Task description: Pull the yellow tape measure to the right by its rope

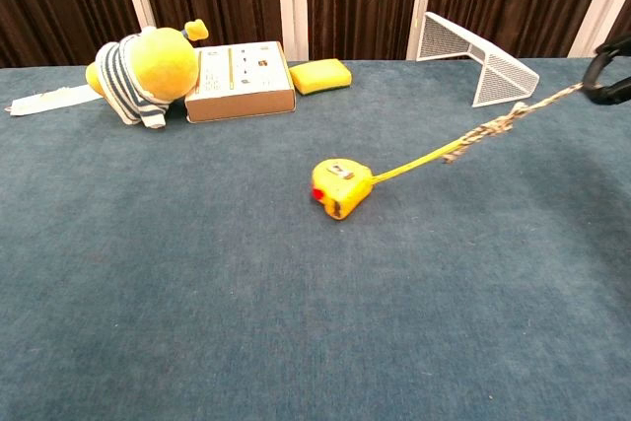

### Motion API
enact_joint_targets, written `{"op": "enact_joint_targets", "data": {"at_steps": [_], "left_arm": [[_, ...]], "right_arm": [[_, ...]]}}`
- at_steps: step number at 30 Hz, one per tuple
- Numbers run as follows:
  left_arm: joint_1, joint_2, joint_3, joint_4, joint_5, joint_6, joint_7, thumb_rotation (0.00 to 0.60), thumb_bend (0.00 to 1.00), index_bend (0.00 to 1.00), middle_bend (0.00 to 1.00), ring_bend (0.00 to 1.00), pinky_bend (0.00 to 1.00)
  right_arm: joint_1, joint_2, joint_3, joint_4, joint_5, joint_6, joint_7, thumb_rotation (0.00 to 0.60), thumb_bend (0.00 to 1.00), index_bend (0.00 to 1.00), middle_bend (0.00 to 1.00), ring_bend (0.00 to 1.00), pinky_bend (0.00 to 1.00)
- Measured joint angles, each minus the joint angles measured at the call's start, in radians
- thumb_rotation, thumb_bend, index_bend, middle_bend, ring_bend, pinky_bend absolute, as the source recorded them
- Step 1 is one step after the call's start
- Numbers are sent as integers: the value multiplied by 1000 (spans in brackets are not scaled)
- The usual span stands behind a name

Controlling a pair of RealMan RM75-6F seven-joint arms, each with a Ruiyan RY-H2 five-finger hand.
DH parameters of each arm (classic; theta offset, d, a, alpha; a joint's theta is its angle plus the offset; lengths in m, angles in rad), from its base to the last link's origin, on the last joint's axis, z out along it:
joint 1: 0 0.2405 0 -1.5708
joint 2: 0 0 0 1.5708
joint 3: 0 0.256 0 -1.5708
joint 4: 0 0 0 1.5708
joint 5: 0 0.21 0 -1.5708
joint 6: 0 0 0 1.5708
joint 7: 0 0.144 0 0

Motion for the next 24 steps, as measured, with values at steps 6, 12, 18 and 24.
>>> {"op": "enact_joint_targets", "data": {"at_steps": [6,12,18,24], "left_arm": [[0,0,0,1,0,0,-1,600,0,0,0,0,0],[0,0,0,2,1,1,-2,600,0,0,0,0,0],[0,-1,1,2,3,2,0,600,0,0,0,0,0],[2,-1,1,1,6,6,2,600,0,0,0,0,0]], "right_arm": [[-23,56,19,32,27,-10,36,600,477,620,142,0,0],[-39,96,31,77,56,-26,66,600,477,620,142,0,0],[-52,133,47,126,84,-38,91,600,477,622,143,0,0],[-59,157,71,189,140,-40,105,600,478,622,143,0,0]]}}
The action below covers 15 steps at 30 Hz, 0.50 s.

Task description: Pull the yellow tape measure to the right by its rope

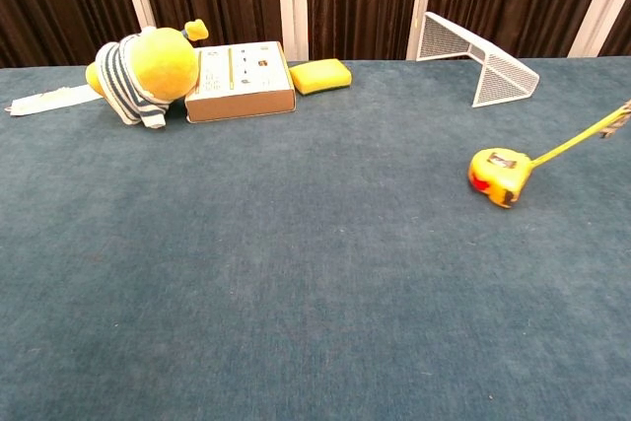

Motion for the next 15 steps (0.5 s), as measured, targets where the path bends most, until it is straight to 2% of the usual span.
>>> {"op": "enact_joint_targets", "data": {"at_steps": [8,10,11,12,13,15], "left_arm": [[0,-1,0,-1,1,0,3,600,0,0,0,0,0],[0,-1,0,-1,1,0,4,600,0,0,0,0,0],[0,-1,0,0,1,0,5,600,0,0,0,0,0],[0,-1,0,0,1,0,5,600,0,0,0,0,0],[0,-1,0,0,1,0,6,600,0,0,0,0,0],[0,-2,0,0,0,0,8,600,0,0,0,0,0]], "right_arm": [[-13,19,16,83,67,-3,7,600,478,622,143,0,0],[-15,21,19,97,77,-6,10,600,478,577,143,0,0],[-16,21,19,100,78,-7,12,600,478,527,140,0,0],[-17,22,17,101,76,-8,14,600,478,413,122,0,0],[-18,22,14,100,73,-9,14,600,478,252,84,0,0],[-20,23,5,91,67,-14,12,600,480,53,20,0,0]]}}
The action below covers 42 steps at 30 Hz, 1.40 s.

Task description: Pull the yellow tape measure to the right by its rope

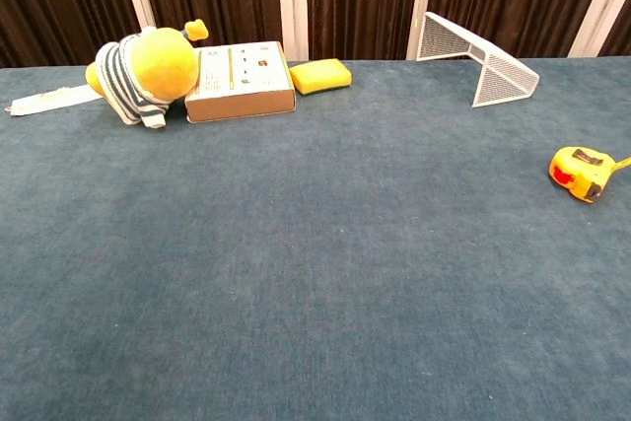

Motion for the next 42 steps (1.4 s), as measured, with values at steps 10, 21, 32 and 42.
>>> {"op": "enact_joint_targets", "data": {"at_steps": [10,21,32,42], "left_arm": [[2,1,-1,-1,0,4,-2,600,0,0,0,0,0],[3,3,0,2,3,7,-1,600,0,0,0,0,0],[4,3,1,7,6,8,8,600,0,0,0,0,0],[4,2,-1,11,-1,6,4,600,0,0,0,0,0]], "right_arm": [[-20,29,-60,-133,-61,-21,-22,600,414,0,0,0,0],[-116,87,-166,-341,-388,97,26,600,318,0,0,0,0],[-297,120,-404,-442,-907,402,43,600,311,0,0,0,0],[-346,70,-479,-354,-1029,474,20,600,311,0,0,0,0]]}}
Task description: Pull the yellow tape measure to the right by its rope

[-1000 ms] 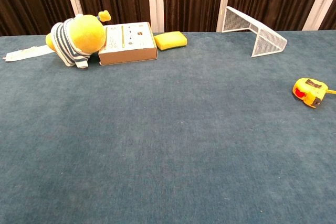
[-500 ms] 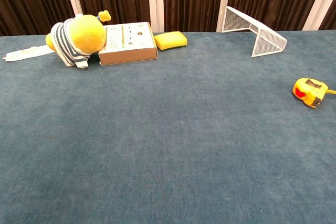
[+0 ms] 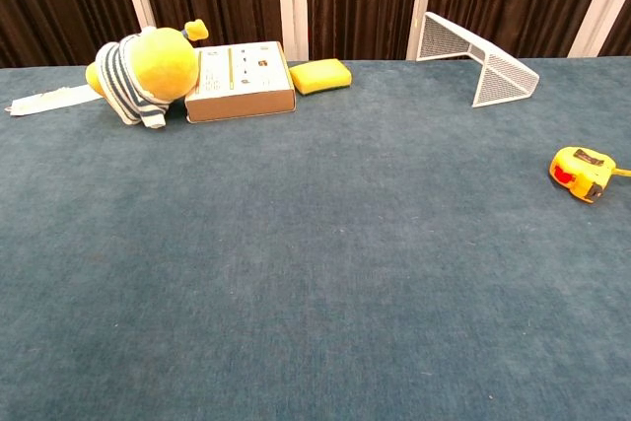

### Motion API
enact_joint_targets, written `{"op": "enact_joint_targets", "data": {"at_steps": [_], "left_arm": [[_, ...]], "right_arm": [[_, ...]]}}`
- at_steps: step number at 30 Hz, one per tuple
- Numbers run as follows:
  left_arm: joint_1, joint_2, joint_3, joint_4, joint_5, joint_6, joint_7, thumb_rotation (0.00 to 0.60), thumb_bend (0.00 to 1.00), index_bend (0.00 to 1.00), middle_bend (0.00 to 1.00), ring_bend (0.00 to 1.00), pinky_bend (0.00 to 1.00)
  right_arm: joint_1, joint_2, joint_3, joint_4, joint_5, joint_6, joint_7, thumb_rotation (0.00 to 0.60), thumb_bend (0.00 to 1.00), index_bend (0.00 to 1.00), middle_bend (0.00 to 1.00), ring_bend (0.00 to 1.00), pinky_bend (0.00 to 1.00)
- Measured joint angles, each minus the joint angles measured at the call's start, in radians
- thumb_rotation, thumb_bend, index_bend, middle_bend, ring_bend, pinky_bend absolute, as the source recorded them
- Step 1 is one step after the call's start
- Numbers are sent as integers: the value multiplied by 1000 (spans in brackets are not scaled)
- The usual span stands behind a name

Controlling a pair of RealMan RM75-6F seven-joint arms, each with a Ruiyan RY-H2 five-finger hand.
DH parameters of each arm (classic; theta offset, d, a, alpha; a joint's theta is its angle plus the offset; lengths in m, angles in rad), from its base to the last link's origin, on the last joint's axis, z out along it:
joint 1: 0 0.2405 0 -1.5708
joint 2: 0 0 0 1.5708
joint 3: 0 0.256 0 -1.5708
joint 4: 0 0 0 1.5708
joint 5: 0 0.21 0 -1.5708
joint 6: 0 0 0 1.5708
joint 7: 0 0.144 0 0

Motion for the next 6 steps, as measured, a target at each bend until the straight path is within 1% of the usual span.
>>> {"op": "enact_joint_targets", "data": {"at_steps": [6], "left_arm": [[-2,-1,2,-1,3,-4,3,600,0,0,0,0,0]], "right_arm": [[2,-4,-1,8,10,-14,2,600,310,0,0,0,0]]}}
